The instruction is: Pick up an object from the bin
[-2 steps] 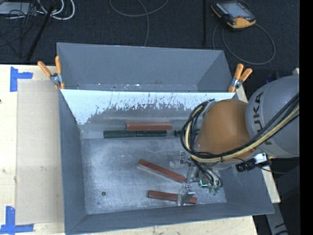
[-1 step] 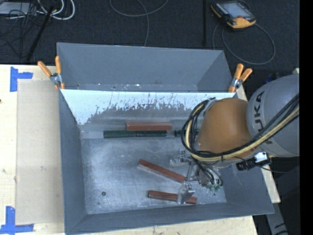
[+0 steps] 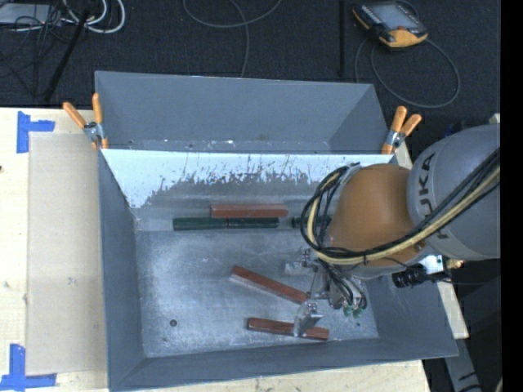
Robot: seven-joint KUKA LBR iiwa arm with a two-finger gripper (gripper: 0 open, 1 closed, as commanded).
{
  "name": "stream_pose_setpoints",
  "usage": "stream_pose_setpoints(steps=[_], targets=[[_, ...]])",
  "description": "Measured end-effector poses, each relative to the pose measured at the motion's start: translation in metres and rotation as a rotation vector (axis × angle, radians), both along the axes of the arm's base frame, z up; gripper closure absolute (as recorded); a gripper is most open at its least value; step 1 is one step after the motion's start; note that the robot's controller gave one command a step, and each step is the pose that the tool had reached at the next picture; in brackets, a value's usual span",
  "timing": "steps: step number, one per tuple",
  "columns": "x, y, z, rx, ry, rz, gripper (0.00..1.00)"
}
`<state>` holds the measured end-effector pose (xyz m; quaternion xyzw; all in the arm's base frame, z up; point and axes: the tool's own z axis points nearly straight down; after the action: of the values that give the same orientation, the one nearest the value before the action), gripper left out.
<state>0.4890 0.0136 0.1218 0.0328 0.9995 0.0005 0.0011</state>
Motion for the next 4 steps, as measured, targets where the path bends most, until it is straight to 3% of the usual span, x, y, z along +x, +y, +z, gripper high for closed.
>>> stream_pose_setpoints(steps=[1,2,3,4], targets=[[0.035,-0.015,-0.041,0.000,-0.003,-0.113,0.00],[0.042,-0.016,-0.049,0.000,0.003,-0.162,0.00],[0.059,0.000,-0.048,-0.002,0.003,-0.319,0.00],[0.051,0.011,-0.045,-0.001,-0.014,-0.391,1.00]])
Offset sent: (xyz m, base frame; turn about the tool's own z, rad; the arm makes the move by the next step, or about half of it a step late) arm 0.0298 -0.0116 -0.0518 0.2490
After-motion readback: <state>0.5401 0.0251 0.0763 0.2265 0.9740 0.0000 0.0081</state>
